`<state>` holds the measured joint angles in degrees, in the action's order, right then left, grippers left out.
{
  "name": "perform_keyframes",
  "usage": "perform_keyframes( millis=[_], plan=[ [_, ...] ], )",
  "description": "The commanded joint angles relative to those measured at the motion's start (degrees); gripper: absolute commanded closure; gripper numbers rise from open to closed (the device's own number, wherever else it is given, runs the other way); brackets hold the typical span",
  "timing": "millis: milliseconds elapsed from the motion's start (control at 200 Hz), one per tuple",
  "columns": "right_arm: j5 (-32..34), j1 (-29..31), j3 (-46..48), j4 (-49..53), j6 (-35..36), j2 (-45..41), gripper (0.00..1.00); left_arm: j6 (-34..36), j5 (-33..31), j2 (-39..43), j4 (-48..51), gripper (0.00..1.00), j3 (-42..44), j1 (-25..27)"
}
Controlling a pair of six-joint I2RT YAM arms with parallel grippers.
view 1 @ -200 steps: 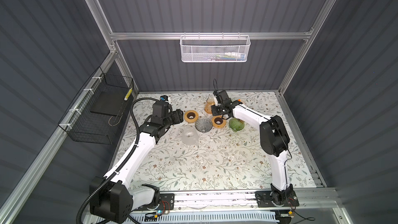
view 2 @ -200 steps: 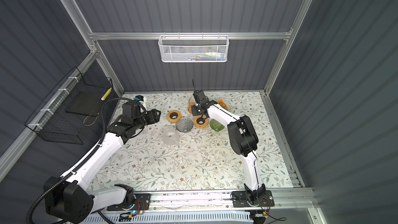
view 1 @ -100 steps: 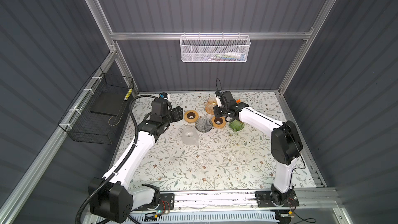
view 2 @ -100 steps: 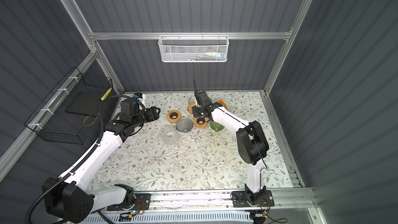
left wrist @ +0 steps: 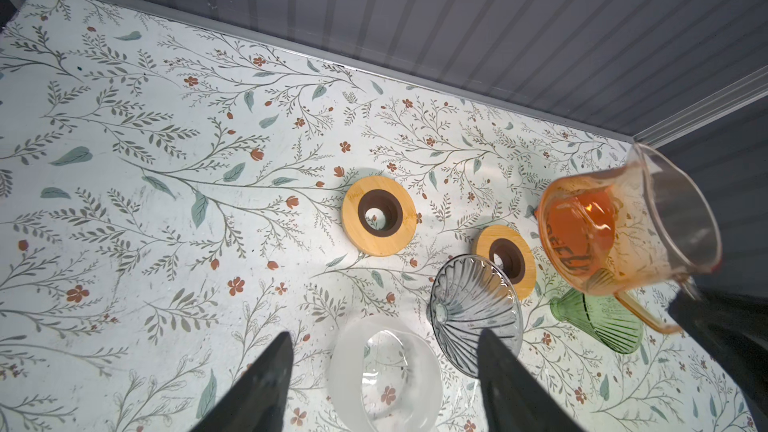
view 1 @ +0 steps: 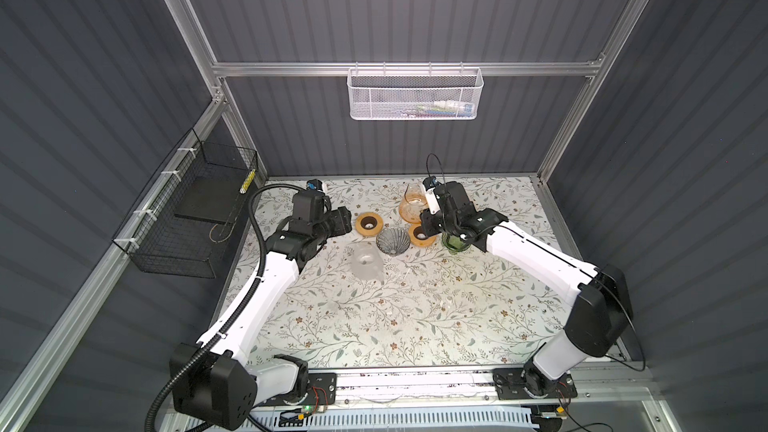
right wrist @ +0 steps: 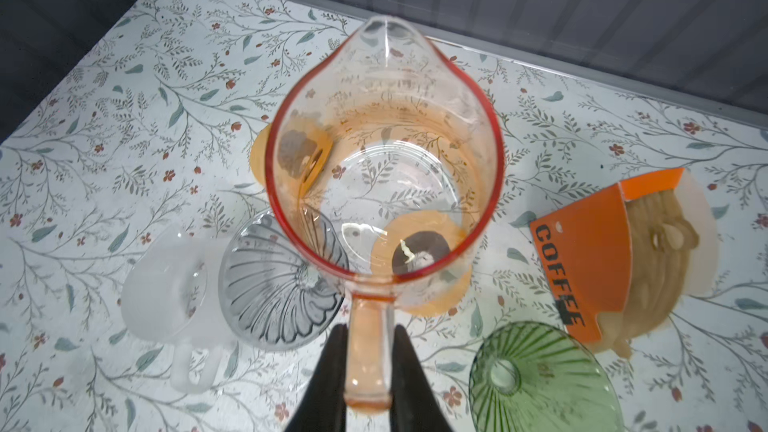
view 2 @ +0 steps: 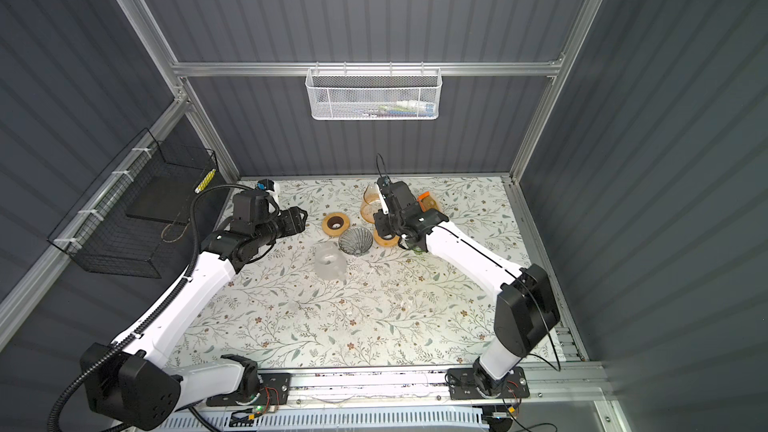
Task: Place the coffee filter in the dripper
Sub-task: 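Lift the pitcher with the right gripper and carry it toward the robot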
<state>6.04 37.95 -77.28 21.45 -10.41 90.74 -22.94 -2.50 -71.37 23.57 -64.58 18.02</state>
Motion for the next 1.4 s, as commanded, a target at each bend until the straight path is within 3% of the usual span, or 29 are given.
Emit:
perform_keyframes(
  millis=[0, 310, 715, 1396],
  plan=[
    [0.97, 2.02, 2.87, 0.46, -1.20, -5.85, 1.00, 0.99, -1.08, 1.23, 1.98, 0.29, -1.96, -0.09],
    [4.09, 9.01, 12.92, 5.27, -5.87, -20.42, 1.00, 1.14, -0.83, 1.14, 3.56, 0.29, -2.34, -0.09],
    [11.42, 21.90, 18.83, 13.86, -11.26, -27.98, 1.00, 1.85, -1.79, 0.56, 4.28, 0.30, -2.84, -0.09],
    [5.96, 32.91, 26.39, 4.25, -13.71, -20.55, 1.00, 1.86, -0.89, 2.50, 6.04, 0.30, -2.36, -0.05]
  ],
)
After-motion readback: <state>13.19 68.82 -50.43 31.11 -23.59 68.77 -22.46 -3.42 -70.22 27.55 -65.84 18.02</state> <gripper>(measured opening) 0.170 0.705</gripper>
